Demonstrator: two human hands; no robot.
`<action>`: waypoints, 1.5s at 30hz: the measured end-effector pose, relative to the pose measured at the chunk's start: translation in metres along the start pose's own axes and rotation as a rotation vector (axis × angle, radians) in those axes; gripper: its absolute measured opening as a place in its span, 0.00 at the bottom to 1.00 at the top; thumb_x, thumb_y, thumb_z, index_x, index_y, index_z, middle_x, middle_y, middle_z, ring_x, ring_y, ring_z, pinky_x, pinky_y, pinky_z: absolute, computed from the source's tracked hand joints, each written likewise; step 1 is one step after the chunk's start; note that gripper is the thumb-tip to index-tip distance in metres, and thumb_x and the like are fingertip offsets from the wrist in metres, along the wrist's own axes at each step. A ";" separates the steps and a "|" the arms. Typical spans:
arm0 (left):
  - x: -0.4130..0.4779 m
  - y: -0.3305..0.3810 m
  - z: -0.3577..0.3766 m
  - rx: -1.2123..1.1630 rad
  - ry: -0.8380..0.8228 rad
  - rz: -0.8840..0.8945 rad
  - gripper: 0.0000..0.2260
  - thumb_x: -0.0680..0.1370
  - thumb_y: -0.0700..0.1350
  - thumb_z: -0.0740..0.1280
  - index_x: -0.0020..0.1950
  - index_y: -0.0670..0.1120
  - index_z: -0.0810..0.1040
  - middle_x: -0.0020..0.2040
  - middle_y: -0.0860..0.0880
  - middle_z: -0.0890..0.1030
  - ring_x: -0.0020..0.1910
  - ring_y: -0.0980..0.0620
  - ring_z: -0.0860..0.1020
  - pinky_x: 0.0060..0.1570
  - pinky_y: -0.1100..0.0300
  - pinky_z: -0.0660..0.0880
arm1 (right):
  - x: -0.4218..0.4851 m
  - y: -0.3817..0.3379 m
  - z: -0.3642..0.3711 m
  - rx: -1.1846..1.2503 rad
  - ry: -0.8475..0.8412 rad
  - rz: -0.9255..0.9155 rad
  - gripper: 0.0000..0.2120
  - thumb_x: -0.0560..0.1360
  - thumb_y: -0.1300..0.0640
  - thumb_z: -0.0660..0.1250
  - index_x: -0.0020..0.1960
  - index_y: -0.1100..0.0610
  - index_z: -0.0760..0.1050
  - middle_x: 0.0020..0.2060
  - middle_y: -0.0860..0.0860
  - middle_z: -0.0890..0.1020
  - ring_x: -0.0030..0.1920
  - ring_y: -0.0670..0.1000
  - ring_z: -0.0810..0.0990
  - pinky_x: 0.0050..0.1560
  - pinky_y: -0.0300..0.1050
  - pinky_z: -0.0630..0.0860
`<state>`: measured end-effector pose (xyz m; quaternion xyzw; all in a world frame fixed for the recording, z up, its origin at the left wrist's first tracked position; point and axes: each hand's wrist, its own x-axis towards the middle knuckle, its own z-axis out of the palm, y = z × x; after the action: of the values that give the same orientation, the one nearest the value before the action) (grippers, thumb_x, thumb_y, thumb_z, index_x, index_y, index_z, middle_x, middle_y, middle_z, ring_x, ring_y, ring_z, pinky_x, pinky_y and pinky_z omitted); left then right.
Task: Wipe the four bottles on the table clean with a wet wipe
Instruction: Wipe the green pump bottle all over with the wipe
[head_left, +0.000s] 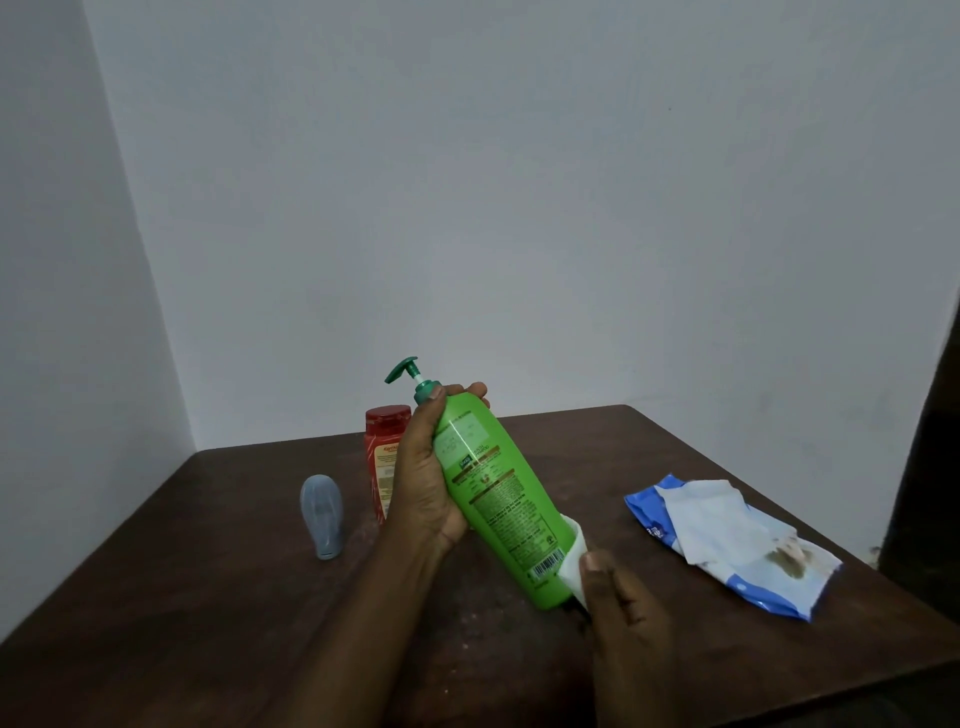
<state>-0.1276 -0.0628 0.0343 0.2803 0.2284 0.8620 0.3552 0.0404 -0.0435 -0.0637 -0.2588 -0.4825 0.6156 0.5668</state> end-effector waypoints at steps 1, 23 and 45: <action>0.000 0.000 0.000 0.004 0.000 0.000 0.07 0.78 0.50 0.69 0.47 0.47 0.81 0.53 0.45 0.86 0.48 0.50 0.82 0.51 0.50 0.78 | -0.002 -0.003 -0.001 -0.051 -0.029 -0.053 0.13 0.78 0.67 0.69 0.49 0.51 0.85 0.46 0.43 0.88 0.43 0.39 0.86 0.46 0.35 0.80; 0.001 -0.003 0.003 -0.039 0.059 -0.026 0.08 0.80 0.51 0.68 0.44 0.49 0.79 0.50 0.47 0.86 0.38 0.48 0.81 0.46 0.51 0.79 | 0.013 0.011 -0.010 -1.222 -0.005 -1.233 0.22 0.77 0.50 0.68 0.64 0.66 0.80 0.63 0.63 0.81 0.65 0.64 0.80 0.65 0.57 0.73; -0.007 0.002 0.007 -0.069 -0.098 -0.099 0.09 0.78 0.51 0.68 0.47 0.47 0.82 0.51 0.46 0.86 0.37 0.49 0.85 0.51 0.49 0.80 | 0.028 -0.051 0.001 0.117 -0.685 0.767 0.36 0.78 0.34 0.57 0.63 0.65 0.81 0.56 0.70 0.82 0.52 0.66 0.84 0.55 0.59 0.79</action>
<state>-0.1204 -0.0682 0.0385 0.2982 0.1943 0.8361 0.4174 0.0558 -0.0225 -0.0112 -0.1685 -0.4756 0.8545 0.1232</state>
